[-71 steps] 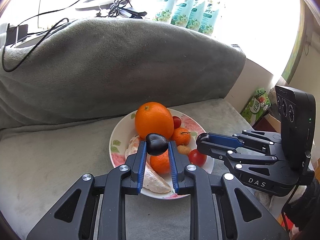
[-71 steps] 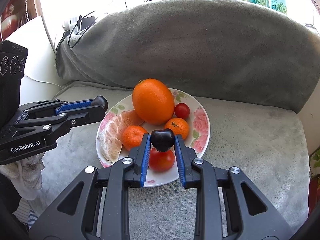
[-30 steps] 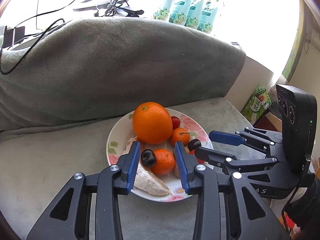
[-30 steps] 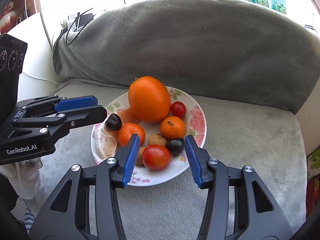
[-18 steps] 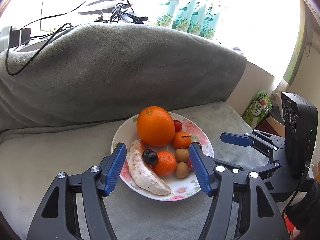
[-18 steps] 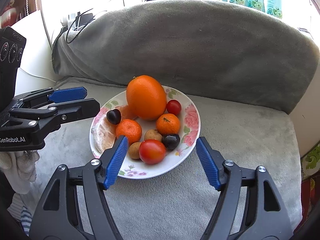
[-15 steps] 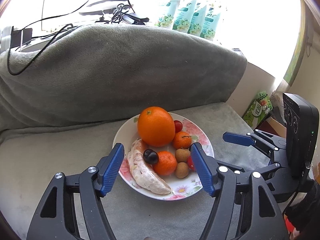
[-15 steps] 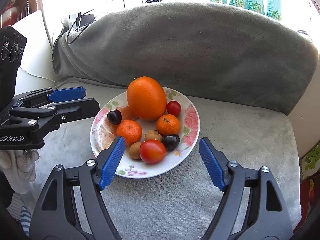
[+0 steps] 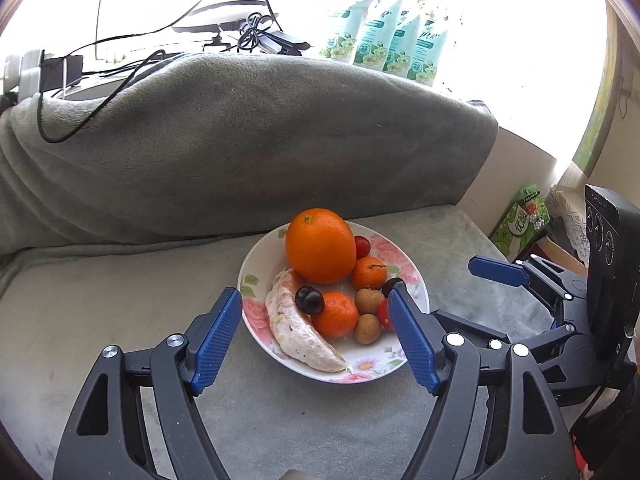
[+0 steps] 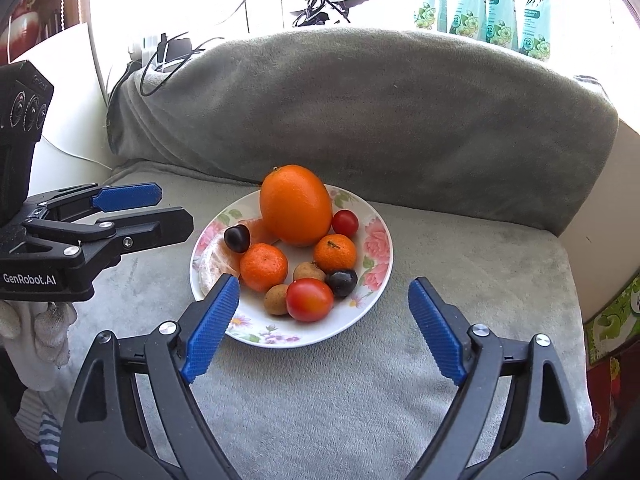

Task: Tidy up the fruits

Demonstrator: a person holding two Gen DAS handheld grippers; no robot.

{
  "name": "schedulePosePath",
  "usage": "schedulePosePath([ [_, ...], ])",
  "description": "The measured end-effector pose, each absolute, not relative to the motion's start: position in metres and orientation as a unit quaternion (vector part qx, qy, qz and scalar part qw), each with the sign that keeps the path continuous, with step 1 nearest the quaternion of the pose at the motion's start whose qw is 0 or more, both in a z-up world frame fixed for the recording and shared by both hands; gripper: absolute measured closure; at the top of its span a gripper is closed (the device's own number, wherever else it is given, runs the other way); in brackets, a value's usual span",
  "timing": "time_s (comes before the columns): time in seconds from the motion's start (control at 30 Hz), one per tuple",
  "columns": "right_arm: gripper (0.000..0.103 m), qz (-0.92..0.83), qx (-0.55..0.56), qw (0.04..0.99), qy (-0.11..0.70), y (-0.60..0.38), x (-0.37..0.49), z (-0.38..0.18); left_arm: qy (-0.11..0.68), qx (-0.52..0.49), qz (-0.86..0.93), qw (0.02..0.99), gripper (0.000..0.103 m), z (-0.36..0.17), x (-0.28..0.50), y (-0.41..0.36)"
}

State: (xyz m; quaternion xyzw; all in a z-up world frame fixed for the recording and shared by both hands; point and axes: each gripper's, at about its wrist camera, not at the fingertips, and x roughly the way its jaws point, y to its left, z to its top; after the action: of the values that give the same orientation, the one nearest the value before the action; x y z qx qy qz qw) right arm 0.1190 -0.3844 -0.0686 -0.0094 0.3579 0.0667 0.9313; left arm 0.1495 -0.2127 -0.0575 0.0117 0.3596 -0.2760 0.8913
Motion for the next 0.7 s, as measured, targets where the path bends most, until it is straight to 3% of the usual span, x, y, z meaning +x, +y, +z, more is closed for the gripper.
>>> schedulePosePath([
  [0.17,0.006,0.058,-0.01,0.937,0.344,-0.382,0.108,-0.061,0.35,0.016,-0.269,0.897,0.027,-0.053,0.138,-0.208],
  [0.7,0.002,0.026,0.001,0.95,0.311,-0.383,0.076,-0.045,0.313,0.047,-0.23,0.92,0.02,-0.037,0.089,-0.197],
])
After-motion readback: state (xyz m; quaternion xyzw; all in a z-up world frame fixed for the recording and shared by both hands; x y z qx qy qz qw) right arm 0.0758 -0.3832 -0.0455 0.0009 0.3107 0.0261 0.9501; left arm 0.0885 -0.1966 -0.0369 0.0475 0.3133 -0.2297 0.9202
